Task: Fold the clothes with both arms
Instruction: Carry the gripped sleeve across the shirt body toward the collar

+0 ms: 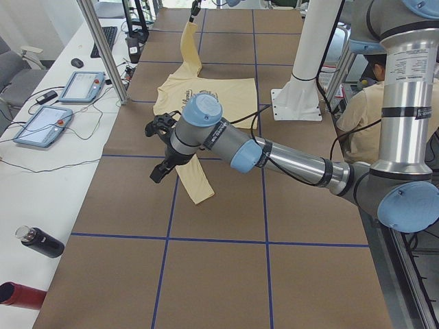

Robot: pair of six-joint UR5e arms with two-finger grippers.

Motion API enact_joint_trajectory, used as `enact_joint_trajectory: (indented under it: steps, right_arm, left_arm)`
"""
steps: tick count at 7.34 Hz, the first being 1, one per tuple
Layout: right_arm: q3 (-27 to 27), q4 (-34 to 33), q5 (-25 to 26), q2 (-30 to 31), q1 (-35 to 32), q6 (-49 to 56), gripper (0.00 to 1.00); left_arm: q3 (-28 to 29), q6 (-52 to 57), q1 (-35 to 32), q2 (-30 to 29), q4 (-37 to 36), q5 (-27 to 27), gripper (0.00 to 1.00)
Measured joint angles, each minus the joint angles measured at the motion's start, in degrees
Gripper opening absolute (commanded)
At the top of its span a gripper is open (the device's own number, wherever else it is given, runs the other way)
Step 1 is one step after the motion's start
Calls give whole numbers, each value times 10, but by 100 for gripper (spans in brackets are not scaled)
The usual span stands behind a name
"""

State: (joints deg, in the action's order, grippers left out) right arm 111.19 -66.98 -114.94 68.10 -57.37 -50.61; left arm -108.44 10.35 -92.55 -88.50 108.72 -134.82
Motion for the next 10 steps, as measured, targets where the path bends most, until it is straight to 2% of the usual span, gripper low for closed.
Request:
enact_joint_trajectory:
  steps: [2, 4, 6, 7, 8, 10]
  right_arm:
    - [-81, -5, 154, -124, 114, -80, 0]
    - [-211, -4, 276, -246, 201, -132, 0]
    - [-344, -5, 332, -342, 254, -159, 0]
    - [-412, -12, 343, -390, 269, -177, 66]
    - [-471, -30, 348, -437, 277, -210, 99]
    - [-545, -62, 355, -499, 288, -273, 100]
  left_arm:
    - [1, -1, 0, 0, 0, 0, 100]
    - [3, -1, 0, 0, 0, 0, 100]
    - [6, -1, 0, 0, 0, 0, 100]
    - [6, -1, 0, 0, 0, 0, 100]
    - [6, -1, 0, 0, 0, 0, 100]
    - [6, -2, 0, 0, 0, 0, 100]
